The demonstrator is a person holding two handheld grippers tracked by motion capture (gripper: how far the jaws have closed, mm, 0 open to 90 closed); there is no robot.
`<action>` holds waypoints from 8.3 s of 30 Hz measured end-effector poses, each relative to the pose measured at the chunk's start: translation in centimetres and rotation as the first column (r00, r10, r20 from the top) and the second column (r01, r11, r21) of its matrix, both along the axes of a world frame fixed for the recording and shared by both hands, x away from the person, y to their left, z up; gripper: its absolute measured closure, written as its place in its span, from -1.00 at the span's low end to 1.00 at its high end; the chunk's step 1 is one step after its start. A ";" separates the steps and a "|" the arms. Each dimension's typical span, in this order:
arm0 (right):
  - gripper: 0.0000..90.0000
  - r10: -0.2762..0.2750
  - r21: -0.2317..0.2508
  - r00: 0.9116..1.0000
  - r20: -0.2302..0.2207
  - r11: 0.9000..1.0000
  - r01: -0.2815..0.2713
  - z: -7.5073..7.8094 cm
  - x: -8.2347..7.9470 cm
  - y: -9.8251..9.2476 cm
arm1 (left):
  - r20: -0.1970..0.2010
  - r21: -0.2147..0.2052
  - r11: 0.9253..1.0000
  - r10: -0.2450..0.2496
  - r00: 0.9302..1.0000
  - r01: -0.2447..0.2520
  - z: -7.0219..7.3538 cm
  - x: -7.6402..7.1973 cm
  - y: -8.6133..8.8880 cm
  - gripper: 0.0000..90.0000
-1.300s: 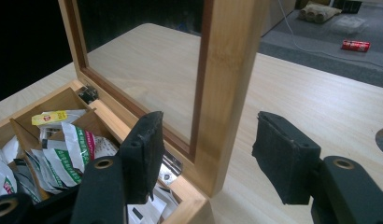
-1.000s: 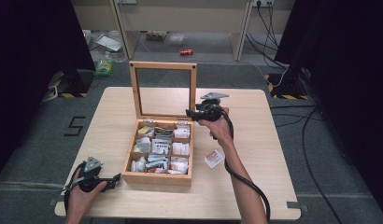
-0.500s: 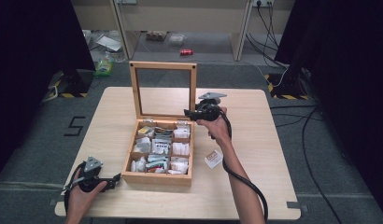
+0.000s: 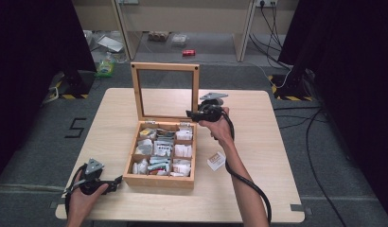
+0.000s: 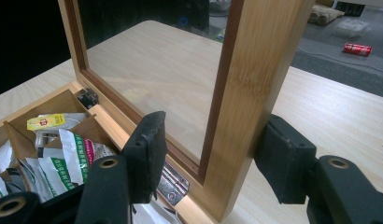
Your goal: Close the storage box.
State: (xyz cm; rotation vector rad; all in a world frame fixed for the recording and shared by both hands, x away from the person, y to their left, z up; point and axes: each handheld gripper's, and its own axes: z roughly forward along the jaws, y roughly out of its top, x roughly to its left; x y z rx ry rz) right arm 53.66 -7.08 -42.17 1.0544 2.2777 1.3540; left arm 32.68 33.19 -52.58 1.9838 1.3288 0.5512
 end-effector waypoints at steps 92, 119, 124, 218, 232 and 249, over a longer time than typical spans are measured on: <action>0.05 0.088 -0.017 0.988 0.131 0.996 -0.086 0.9 -6.9 -0.5 | -0.002 0.001 1.000 -0.004 1.000 0.004 0.0 0.0 0.0 -0.93; -0.07 0.124 0.091 0.989 0.080 0.987 -0.131 0.6 -10.0 -2.2 | -0.002 -0.001 1.000 -0.003 1.000 0.003 0.0 0.0 0.0 -0.93; -0.07 0.125 0.102 0.989 0.080 0.986 -0.133 0.5 -10.4 -2.3 | -0.002 -0.001 1.000 -0.003 1.000 0.003 0.0 0.0 0.0 -0.93; -0.10 0.161 0.029 0.987 0.016 0.986 -0.161 -4.7 -15.7 -3.8 | 0.000 0.001 1.000 -0.002 1.000 0.002 0.0 0.0 0.0 -0.93; -0.17 0.056 0.094 0.998 -0.028 0.994 -0.054 -5.1 -14.0 -6.9 | -0.001 0.001 1.000 -0.003 1.000 0.003 0.0 -0.1 0.0 -0.93; -0.21 -0.001 0.091 0.999 -0.052 0.996 0.006 -5.5 -13.5 -8.7 | -0.001 0.001 1.000 -0.003 1.000 0.003 0.0 -0.1 0.0 -0.93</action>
